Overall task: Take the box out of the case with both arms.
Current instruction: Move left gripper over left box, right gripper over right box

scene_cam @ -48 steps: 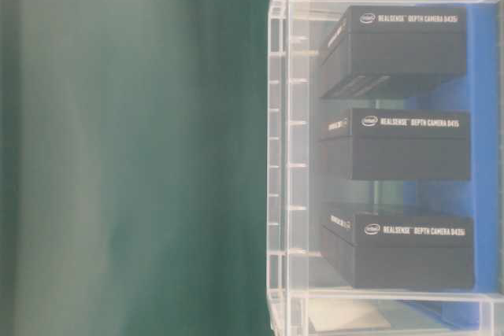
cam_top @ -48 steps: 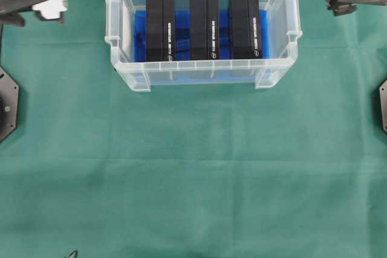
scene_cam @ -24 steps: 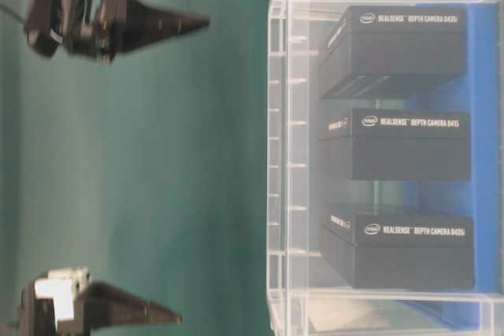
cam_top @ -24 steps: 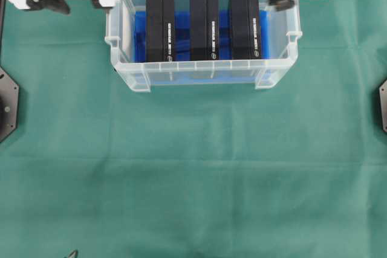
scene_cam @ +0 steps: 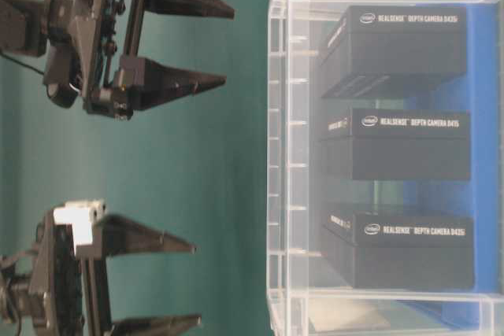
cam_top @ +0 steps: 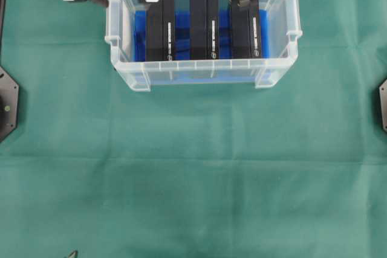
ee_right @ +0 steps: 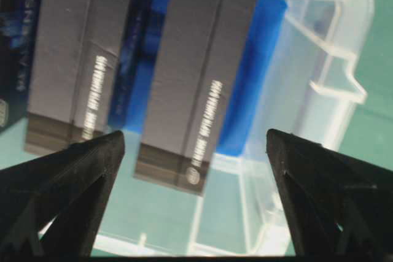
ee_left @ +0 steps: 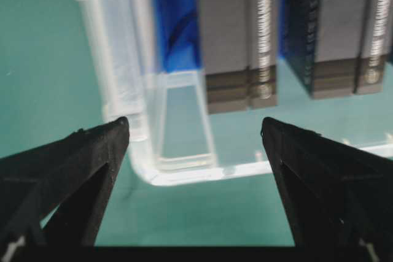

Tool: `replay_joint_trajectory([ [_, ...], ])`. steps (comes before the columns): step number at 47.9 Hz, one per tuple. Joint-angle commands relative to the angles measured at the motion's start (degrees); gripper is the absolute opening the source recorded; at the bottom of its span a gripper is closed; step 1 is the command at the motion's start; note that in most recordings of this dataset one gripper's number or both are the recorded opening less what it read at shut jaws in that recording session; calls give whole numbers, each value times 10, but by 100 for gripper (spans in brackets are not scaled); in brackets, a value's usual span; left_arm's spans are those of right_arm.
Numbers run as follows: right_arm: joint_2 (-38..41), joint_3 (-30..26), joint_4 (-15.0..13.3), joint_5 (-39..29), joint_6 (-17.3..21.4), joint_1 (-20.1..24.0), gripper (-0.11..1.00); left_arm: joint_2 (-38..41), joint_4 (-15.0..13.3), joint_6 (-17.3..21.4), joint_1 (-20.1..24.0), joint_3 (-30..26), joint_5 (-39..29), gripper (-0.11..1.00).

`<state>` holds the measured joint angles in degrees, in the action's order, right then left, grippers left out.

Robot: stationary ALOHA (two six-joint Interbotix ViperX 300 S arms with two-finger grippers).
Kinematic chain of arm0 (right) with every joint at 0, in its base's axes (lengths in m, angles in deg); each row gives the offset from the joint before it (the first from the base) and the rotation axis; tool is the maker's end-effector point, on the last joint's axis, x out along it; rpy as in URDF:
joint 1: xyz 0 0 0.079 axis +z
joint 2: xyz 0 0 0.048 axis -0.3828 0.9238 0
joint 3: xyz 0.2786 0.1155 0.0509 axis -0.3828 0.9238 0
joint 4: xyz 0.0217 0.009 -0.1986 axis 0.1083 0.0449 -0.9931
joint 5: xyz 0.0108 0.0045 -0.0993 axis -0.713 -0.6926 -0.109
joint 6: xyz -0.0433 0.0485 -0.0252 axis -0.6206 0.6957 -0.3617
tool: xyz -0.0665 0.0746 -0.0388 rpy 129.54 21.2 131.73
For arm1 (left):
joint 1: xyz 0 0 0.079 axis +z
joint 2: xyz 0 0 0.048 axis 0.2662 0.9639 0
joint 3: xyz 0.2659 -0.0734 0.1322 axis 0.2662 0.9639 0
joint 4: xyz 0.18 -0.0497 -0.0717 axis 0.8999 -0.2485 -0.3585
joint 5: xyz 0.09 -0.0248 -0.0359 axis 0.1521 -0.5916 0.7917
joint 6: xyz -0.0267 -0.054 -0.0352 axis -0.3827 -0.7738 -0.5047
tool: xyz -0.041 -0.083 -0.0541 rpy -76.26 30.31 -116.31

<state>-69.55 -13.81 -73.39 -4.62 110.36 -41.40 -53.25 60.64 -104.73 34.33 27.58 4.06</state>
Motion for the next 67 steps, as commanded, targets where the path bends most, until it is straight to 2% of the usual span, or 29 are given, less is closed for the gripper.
replay_joint_trajectory([
  [1,0,-28,1,3,0,4,96,1,2,3,-2,-29,2,85],
  [12,10,-39,1,1,-6,4,96,27,2,16,-4,-62,2,85],
  [67,15,-40,1,3,-6,4,96,47,2,24,-10,-68,20,84],
])
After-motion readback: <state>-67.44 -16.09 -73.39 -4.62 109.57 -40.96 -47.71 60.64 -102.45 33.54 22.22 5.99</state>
